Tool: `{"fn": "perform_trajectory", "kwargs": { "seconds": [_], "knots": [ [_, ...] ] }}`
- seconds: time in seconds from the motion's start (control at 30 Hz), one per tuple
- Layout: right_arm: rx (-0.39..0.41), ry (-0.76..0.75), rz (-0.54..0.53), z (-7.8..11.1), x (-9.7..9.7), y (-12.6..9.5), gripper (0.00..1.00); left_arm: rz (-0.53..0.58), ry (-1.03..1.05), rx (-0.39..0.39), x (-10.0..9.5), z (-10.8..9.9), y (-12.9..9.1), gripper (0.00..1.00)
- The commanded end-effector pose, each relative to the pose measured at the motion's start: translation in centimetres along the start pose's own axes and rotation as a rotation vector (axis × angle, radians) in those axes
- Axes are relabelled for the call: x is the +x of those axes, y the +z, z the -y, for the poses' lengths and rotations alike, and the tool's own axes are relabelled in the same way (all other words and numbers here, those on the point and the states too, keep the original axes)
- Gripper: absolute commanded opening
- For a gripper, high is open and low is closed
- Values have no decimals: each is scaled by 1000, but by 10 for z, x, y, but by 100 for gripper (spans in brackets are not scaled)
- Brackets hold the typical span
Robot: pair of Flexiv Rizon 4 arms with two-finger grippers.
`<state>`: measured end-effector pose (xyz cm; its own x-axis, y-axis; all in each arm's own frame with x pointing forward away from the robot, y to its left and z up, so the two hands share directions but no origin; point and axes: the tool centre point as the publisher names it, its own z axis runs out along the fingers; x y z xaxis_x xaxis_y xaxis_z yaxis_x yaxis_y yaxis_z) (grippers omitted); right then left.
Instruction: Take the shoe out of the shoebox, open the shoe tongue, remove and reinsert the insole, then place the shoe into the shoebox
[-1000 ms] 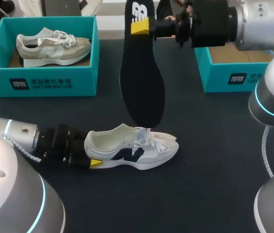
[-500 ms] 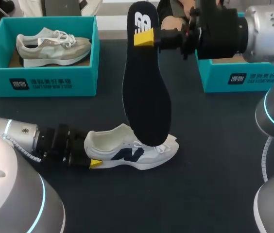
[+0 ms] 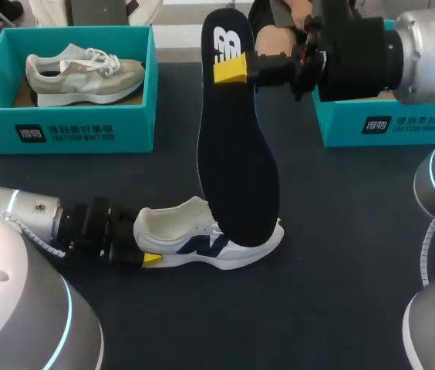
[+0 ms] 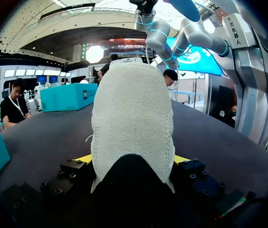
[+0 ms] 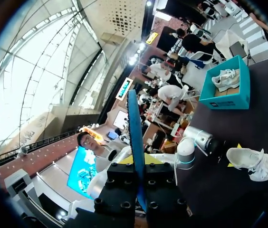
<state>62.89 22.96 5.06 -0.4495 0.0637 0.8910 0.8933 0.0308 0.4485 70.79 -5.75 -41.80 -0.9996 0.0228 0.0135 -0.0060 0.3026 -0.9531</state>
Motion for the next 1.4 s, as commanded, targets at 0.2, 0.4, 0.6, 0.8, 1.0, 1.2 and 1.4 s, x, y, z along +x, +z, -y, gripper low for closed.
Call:
{"fn": "perform_trajectory", "kwargs": {
  "seconds": [0.2, 0.4, 0.6, 0.8, 1.0, 1.2, 1.4],
  "knots": [
    [2, -14, -20, 5, 5, 2, 0, 3, 0, 0, 1, -2, 1, 0],
    [2, -14, -20, 5, 5, 2, 0, 3, 0, 0, 1, -2, 1, 0],
    [2, -14, -20, 5, 5, 2, 0, -16, -14, 26, 6, 2, -9, 100],
    [2, -14, -20, 5, 5, 2, 0, 3, -25, 25, 3, 7, -16, 100],
    [2, -14, -20, 5, 5, 2, 0, 1, -29, -8, -5, 17, -26, 100],
    [2, -14, -20, 5, 5, 2, 0, -68, -66, -58, -6, 24, -31, 100],
    [2, -14, -20, 5, 5, 2, 0, -46, -89, -198, -3, 33, -36, 100]
  ]
}}
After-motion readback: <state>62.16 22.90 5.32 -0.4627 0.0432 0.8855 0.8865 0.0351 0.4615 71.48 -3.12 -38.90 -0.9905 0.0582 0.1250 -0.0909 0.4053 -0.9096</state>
